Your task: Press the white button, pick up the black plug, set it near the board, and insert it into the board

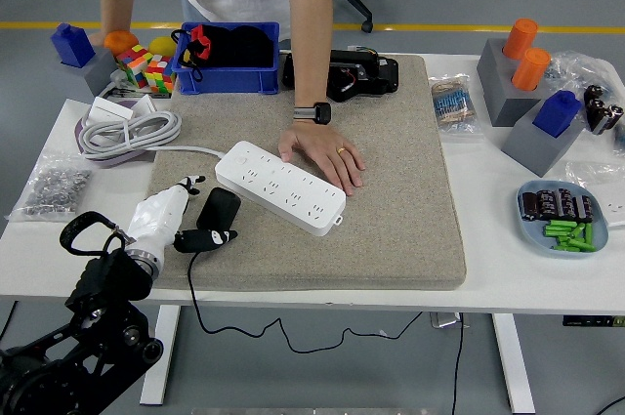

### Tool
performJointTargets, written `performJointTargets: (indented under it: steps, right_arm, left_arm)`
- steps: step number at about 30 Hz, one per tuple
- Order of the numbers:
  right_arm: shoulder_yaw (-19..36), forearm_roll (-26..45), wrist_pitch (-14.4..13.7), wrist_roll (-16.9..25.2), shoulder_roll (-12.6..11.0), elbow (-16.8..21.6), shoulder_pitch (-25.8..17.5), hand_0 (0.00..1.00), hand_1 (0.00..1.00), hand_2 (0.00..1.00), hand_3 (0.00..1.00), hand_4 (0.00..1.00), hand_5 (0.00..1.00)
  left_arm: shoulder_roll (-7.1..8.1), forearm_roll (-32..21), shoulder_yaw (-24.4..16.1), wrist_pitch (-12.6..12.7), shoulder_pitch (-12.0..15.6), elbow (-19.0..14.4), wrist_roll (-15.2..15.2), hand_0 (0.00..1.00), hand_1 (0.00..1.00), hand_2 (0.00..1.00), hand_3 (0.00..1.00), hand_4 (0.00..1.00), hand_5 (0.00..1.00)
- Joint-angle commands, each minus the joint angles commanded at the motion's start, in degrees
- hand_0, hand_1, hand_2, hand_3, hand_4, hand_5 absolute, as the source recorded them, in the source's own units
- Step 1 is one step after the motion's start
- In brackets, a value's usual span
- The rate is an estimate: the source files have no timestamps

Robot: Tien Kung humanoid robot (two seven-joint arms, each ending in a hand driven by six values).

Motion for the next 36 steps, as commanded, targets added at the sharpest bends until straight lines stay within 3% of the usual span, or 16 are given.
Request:
performJointTargets:
  steps: [1,12,13,18,19,30,31,36]
  right_arm:
    - [0.0,0.0,0.0,0.0,0.0,0.0,0.0,0.634,0.638,0.622,0.604,0.675,0.461]
    - [0.3,0.1,0.0,0.1,0.3,0.0,-0.3,0.634,0.638,0.622,0.604,0.675,0.461]
    - [0.3,0.1,0.0,0.1,0.3,0.0,-0.3,0.634,0.639,0.621,0.604,0.675,0.460]
    - [0.3,0.1,-0.1,0.2,0.3,0.0,-0.3,0.634,0.639,0.621,0.604,0.675,0.460]
    - [0.4,0.1,-0.2,0.2,0.3,0.0,-0.3,0.634,0.637,0.621,0.603,0.675,0.461]
    - [0.4,0.2,-0.2,0.3,0.4,0.0,-0.3,0.635,0.638,0.621,0.604,0.675,0.460]
    - [0.4,0.2,-0.2,0.3,0.4,0.0,-0.3,0.634,0.636,0.620,0.604,0.674,0.460]
    - [0.4,0.1,-0.3,0.4,0.4,-0.1,-0.3,0.634,0.636,0.620,0.604,0.674,0.460]
  left_arm:
    - [-0.03,-0.1,0.0,0.2,0.0,0.1,0.1,0.686,0.735,0.699,0.834,0.977,0.316]
    - [-0.57,-0.8,1.0,1.3,-0.6,1.1,0.8,0.640,0.677,0.649,0.815,0.955,0.295]
    - [-0.62,-0.8,1.1,1.4,-0.6,1.2,0.8,0.529,0.625,0.608,0.776,0.859,0.212]
    - [-0.74,-0.9,1.6,2.5,-0.8,1.2,0.0,0.529,0.625,0.608,0.776,0.859,0.212]
    - [-0.77,-1.0,1.6,2.8,-1.0,1.3,-0.3,0.447,0.572,0.565,0.750,0.808,0.172]
    - [-0.99,-1.1,2.5,3.8,-1.9,2.3,-0.6,0.387,0.519,0.509,0.722,0.783,0.162]
    - [-1.01,-1.2,2.5,3.7,-2.0,2.3,-0.4,0.340,0.456,0.439,0.647,0.746,0.082]
    - [-1.04,-1.1,2.7,3.5,-2.0,2.3,-0.3,0.340,0.456,0.439,0.647,0.746,0.082]
